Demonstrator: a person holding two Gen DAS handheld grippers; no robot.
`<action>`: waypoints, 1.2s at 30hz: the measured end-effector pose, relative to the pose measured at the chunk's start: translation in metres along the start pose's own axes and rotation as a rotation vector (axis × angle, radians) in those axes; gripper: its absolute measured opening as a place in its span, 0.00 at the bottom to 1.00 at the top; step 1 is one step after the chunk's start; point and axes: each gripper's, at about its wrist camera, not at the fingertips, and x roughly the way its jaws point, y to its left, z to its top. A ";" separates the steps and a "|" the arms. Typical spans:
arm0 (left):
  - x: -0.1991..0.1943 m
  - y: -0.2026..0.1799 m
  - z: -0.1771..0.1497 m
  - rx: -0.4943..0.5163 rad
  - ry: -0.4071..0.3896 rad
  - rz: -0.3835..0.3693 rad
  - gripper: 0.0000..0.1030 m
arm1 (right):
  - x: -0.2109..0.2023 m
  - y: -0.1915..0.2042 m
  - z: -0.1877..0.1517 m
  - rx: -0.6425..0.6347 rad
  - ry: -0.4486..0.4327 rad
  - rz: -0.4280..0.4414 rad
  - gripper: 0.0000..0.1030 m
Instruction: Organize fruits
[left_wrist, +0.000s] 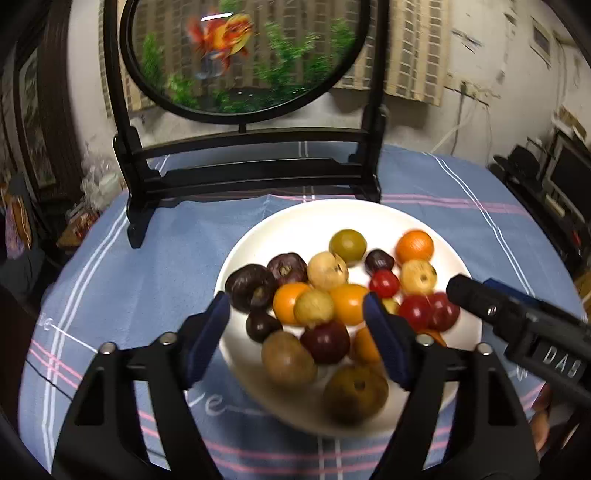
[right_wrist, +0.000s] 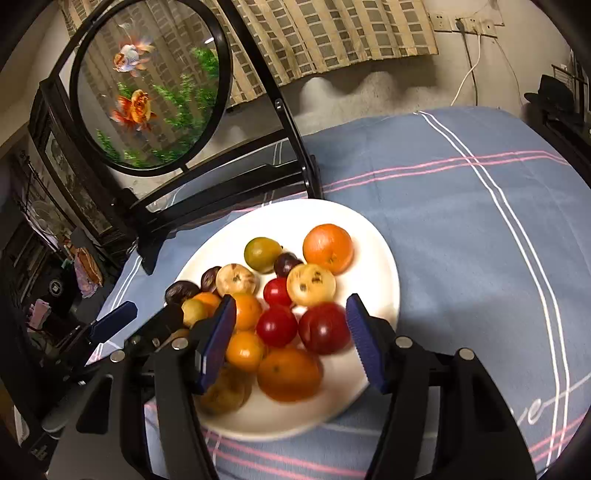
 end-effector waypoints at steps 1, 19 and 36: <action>-0.005 -0.002 -0.003 0.006 -0.007 -0.001 0.81 | -0.007 -0.001 -0.005 -0.004 -0.004 -0.001 0.61; -0.099 -0.003 -0.110 -0.048 -0.014 -0.056 0.96 | -0.079 -0.008 -0.117 -0.214 0.047 -0.295 0.67; -0.114 -0.003 -0.137 -0.042 -0.002 -0.042 0.98 | -0.086 -0.008 -0.150 -0.280 0.071 -0.354 0.74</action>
